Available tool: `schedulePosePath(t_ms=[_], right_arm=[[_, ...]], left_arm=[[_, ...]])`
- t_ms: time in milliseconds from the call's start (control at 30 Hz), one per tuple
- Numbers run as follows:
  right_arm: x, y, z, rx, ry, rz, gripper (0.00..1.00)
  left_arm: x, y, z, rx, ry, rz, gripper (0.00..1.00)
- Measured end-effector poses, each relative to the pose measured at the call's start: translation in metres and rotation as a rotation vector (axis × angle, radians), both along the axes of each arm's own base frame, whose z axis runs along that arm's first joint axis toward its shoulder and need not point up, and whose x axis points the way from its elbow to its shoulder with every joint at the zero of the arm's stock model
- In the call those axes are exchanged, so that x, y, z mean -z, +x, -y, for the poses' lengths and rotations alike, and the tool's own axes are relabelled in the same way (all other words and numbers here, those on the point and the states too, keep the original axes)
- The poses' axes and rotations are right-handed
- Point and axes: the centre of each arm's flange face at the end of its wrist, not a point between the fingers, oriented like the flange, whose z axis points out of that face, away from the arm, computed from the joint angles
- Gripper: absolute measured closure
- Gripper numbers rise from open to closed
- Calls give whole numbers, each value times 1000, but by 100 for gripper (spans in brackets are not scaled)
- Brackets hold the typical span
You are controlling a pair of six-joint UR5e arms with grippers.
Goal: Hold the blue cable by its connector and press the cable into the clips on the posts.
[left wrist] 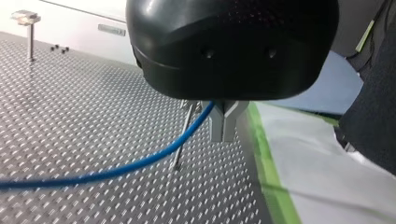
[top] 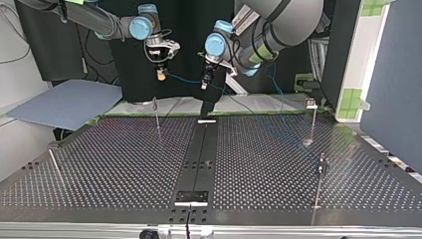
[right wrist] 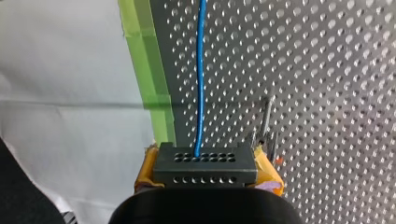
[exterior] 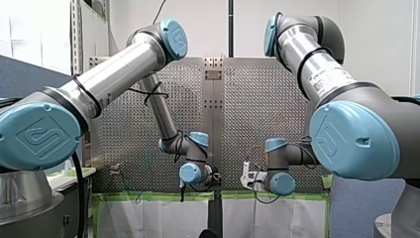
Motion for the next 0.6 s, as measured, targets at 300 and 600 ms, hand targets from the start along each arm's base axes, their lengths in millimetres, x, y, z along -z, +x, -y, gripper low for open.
schedulePosePath(t_ms=[300,600], right_arm=[[0,-17,9,44,-41,35,100],[20,-40,15,92,-43,47,100]], left_arm=[[32,-25,39,62,12,-15,100],[40,-32,49,53,30,9,100]])
